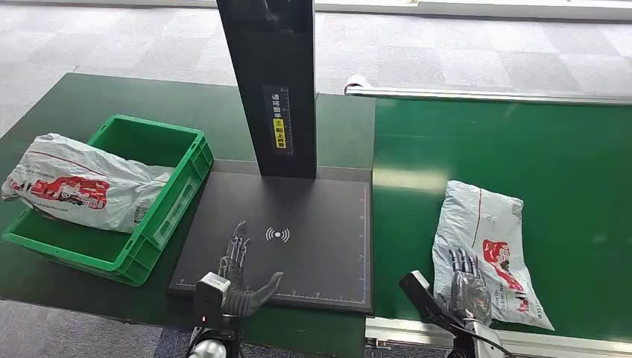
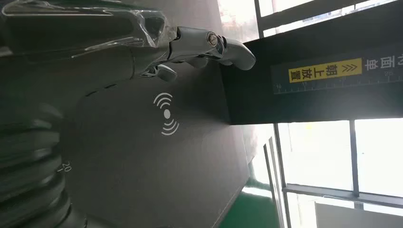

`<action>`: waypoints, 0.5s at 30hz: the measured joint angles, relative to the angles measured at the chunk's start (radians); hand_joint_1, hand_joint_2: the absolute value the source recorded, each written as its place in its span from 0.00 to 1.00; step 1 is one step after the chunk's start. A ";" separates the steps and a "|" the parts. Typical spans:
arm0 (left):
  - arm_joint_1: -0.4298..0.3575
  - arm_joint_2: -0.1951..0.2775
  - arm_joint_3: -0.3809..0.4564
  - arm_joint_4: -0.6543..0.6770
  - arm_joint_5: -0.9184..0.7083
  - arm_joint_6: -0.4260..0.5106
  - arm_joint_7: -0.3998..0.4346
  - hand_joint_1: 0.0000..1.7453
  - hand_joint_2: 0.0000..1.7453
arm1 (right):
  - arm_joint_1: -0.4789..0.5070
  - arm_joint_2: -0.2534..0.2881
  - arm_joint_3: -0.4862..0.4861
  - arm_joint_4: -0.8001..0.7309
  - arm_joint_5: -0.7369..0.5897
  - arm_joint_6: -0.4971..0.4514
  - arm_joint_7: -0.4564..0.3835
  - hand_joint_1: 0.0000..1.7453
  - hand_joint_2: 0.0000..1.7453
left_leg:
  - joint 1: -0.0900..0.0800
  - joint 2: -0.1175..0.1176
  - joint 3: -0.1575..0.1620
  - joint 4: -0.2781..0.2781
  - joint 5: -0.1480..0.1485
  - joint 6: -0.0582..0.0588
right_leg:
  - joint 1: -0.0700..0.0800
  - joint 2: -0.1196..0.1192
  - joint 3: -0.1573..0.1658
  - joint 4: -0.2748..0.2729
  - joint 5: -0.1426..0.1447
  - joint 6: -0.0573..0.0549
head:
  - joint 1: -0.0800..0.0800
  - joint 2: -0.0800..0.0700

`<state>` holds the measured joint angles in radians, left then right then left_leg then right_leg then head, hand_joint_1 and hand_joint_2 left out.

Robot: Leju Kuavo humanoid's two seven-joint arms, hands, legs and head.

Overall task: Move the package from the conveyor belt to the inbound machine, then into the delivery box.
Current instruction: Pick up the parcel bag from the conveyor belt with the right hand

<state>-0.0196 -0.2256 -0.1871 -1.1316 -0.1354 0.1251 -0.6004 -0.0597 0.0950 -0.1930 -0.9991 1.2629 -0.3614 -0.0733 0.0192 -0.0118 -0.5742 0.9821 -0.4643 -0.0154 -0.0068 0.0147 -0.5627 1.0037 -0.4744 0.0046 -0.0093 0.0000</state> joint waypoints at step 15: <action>-0.001 0.003 -0.002 0.008 0.015 0.009 -0.006 0.00 1.00 | -0.049 0.003 0.001 0.115 0.057 -0.058 0.043 1.00 1.00 | -0.001 0.000 0.002 0.000 0.000 0.000 | -0.001 0.000 0.002 0.000 0.000 0.000 | 0.000 0.000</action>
<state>-0.0206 -0.2224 -0.1896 -1.1234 -0.1204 0.1341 -0.6065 -0.1083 0.0977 -0.1923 -0.8838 1.3199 -0.4199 -0.0298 0.0186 -0.0121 -0.5723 0.9821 -0.4641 -0.0150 -0.0074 0.0144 -0.5602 1.0036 -0.4743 0.0048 -0.0093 0.0000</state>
